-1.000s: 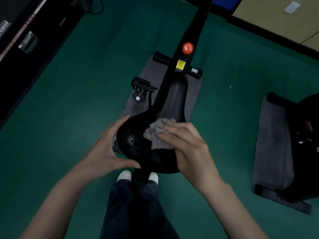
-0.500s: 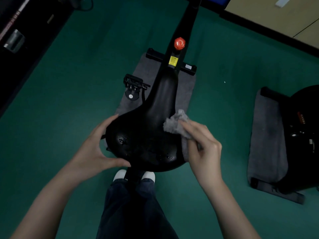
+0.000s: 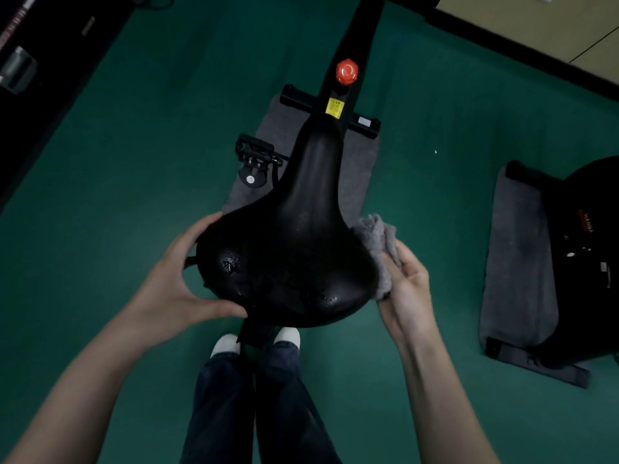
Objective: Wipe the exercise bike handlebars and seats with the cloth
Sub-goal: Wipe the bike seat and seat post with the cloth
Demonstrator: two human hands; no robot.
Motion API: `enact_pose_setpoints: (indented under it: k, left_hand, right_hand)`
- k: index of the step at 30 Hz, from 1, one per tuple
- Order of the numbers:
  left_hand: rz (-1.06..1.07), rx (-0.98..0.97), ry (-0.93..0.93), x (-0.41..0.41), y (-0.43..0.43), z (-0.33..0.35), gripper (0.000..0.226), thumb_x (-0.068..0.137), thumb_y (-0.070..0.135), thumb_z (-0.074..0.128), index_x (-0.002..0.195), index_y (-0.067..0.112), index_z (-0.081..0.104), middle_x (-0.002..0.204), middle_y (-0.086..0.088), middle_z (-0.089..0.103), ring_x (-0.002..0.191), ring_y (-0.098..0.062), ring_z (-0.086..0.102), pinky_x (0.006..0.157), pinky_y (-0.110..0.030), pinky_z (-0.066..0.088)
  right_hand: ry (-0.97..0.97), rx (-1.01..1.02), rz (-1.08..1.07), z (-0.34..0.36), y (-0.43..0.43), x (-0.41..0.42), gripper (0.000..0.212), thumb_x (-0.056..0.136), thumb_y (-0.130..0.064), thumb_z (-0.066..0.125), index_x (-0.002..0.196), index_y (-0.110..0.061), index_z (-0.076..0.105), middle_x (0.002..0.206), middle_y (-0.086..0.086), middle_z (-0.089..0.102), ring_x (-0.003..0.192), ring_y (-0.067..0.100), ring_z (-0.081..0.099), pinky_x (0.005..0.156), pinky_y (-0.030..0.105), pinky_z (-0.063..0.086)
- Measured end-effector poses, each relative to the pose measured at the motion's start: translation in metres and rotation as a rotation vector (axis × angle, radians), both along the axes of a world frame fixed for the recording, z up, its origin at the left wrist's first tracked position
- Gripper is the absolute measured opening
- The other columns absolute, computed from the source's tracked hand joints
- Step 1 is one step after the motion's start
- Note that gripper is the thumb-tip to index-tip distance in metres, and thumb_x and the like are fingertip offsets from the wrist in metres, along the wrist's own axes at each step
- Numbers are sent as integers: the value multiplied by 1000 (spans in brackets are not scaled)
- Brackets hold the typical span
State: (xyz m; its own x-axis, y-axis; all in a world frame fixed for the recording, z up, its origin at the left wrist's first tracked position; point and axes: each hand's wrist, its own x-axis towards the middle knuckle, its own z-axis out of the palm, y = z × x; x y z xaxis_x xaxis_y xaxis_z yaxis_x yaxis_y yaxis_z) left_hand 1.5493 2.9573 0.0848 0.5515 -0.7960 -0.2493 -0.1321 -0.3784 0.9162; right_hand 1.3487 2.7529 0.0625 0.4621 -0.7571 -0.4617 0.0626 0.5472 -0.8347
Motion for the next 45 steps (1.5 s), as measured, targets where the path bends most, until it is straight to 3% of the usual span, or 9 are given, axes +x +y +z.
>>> enact_pose_setpoints:
  k: [6, 12, 18, 22, 28, 37, 40, 43, 45]
  left_hand:
    - [-2, 10, 17, 2, 2, -5, 112, 29, 59, 84, 130, 58, 35, 138, 17, 45, 126, 7, 40, 100, -8, 32]
    - [-66, -44, -2, 8, 4, -7, 110, 31, 70, 81, 129, 61, 33, 136, 23, 42, 122, 15, 38, 91, 2, 31]
    - [-128, -63, -94, 15, 7, -14, 107, 36, 70, 79, 130, 63, 28, 131, 43, 32, 128, 12, 32, 101, -6, 29]
    - [-121, -86, -112, 15, 6, -18, 111, 39, 65, 82, 136, 52, 30, 138, 25, 37, 132, 0, 34, 111, -35, 34]
    - [-101, -74, -125, 13, 9, -22, 112, 39, 70, 79, 137, 55, 27, 139, 33, 32, 134, -3, 32, 112, -43, 32]
    - [-99, -92, -106, 11, 7, -19, 113, 40, 70, 78, 138, 51, 26, 138, 27, 34, 134, -9, 32, 112, -41, 31]
    - [-102, -85, -105, 10, 8, -20, 112, 40, 71, 76, 137, 58, 22, 130, 48, 22, 134, -1, 27, 110, -32, 27]
    - [-102, -86, -95, 10, 7, -21, 115, 38, 74, 74, 139, 53, 24, 130, 47, 23, 133, -2, 27, 109, -30, 25]
    - [-91, -101, -98, 10, 6, -20, 114, 38, 72, 73, 140, 48, 27, 130, 43, 26, 132, -6, 30, 109, -28, 27]
  right_hand:
    - [133, -79, -488, 4, 69, 8, 28, 96, 3, 48, 118, -5, 63, 119, 18, 65, 115, 33, 60, 105, 48, 43]
    - [446, -529, -748, 22, 124, 37, 35, 90, -4, 49, 113, -27, 63, 120, 6, 65, 117, 21, 59, 102, 50, 45]
    - [619, -1019, -525, 27, 163, 65, 51, 75, 25, 38, 112, 0, 65, 117, 10, 63, 124, 24, 52, 99, 51, 46]
    - [648, -1208, -339, 32, 168, 70, 47, 82, 19, 34, 109, -2, 67, 113, 8, 63, 120, 24, 54, 105, 41, 43]
    - [737, -926, -588, 43, 126, 61, 44, 79, 15, 44, 113, -1, 66, 117, 12, 65, 116, 24, 59, 101, 43, 45]
    - [653, -1413, -18, 36, 163, 54, 48, 83, 20, 34, 112, 0, 66, 121, 12, 62, 124, 24, 53, 105, 42, 42]
    - [740, -1319, -59, 41, 145, 36, 62, 70, 32, 43, 118, -1, 62, 126, 8, 58, 125, 27, 53, 107, 40, 41]
    - [795, -1178, -164, 53, 127, 59, 49, 76, 25, 48, 112, -2, 66, 120, 10, 64, 118, 27, 58, 106, 31, 41]
    - [755, -1197, -31, 61, 124, 83, 48, 75, 21, 46, 111, -3, 68, 119, 9, 66, 118, 25, 58, 106, 33, 41]
